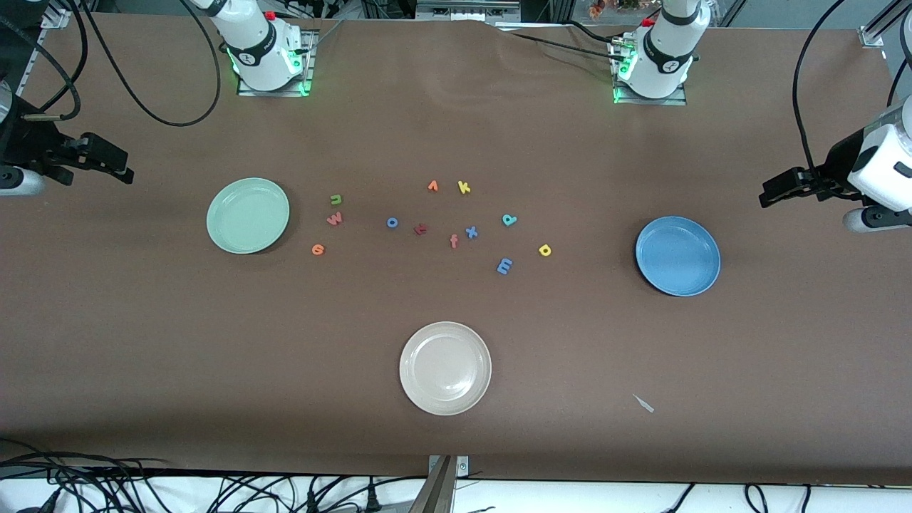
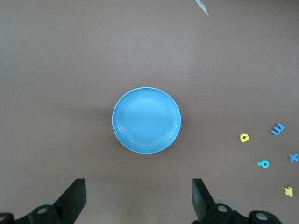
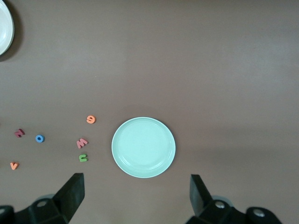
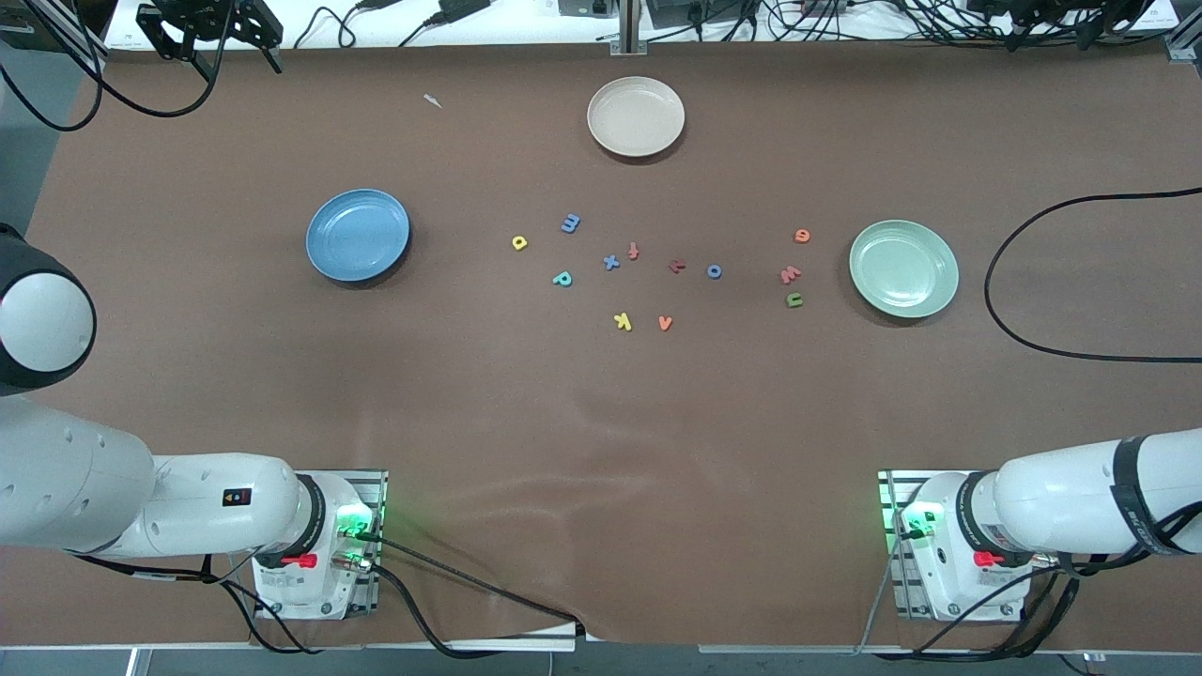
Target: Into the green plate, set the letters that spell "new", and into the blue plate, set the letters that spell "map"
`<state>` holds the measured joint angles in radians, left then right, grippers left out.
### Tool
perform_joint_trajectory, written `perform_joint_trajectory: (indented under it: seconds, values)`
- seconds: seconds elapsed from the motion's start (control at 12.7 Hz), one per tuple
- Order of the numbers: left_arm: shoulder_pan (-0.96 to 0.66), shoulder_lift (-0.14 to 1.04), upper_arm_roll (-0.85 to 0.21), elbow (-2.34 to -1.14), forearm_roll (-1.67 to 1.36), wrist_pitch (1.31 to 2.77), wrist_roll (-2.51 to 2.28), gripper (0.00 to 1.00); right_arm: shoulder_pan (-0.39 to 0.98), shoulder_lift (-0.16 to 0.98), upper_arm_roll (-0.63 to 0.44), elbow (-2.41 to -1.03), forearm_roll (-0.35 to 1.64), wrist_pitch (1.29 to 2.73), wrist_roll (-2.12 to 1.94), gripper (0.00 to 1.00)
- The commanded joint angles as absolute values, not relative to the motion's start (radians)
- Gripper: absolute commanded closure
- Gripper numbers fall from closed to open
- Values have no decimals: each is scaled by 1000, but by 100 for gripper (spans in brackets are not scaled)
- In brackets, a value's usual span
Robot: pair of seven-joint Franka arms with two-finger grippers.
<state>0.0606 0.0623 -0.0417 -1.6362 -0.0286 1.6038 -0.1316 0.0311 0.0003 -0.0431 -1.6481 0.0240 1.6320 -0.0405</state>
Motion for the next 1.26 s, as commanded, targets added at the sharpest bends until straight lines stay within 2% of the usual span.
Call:
perform_joint_trajectory:
  seconds: [0.0, 1.18]
  values:
    - [63, 52, -46, -1649, -6, 1615, -114, 0, 32, -23, -40, -1672, 25, 1631, -41, 0]
    - [63, 51, -44, -1652, -6, 1615, -114, 0, 31, -23, -51, -1674, 26, 1617, -40, 0]
